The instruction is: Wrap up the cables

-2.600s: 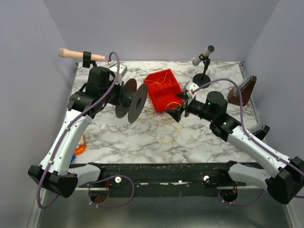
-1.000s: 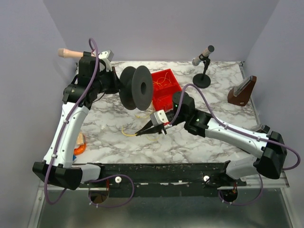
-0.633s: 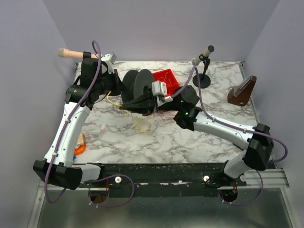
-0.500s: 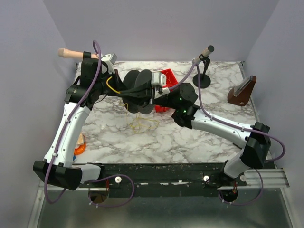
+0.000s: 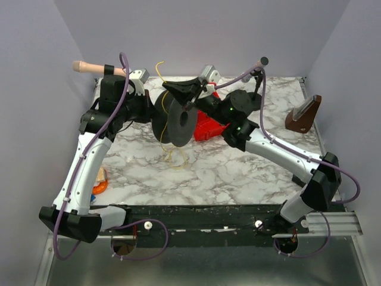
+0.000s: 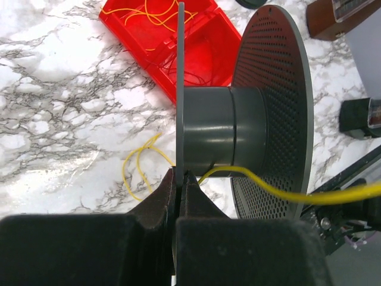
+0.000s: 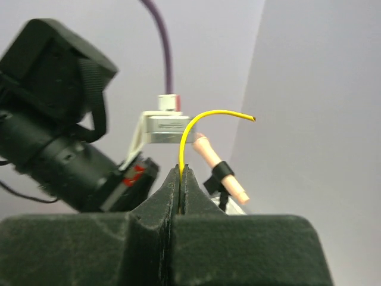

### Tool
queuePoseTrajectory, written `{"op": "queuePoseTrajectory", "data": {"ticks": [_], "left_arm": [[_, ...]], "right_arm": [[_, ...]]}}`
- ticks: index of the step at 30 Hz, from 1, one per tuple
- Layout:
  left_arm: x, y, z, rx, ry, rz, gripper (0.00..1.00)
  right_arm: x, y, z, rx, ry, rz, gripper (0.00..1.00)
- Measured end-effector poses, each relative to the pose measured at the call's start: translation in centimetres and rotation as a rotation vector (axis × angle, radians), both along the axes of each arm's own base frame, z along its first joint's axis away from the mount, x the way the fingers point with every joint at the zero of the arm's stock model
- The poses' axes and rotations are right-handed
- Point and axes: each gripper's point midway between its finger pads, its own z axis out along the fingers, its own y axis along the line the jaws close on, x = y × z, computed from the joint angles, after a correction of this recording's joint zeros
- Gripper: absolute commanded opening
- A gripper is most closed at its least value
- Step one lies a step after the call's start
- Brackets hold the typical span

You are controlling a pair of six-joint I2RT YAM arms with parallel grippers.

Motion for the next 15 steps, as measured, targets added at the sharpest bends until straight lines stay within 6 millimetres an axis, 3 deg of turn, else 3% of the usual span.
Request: {"op": "queuePoseTrajectory", "data": {"ticks": [6,10,15], "left_arm": [[-0.6,0.2,-0.2,0.061,-0.029,-0.051,0.0],[-1.3,0.4,0.7,0.102,-0.066,-0.093,0.0],[-2.7,0.0,2.0,0.116,-0.125,-0.183,0.0]], "right_arm": [[3.4,-2.4,-0.1,-0.01,0.045,-0.068,0.01],[5.0,-3.2,-2.2,-0.068,0.114,-0.082,0.01],[5.0,-4.2,-5.6,-0.135,0.198,-0.064,0.03]]}}
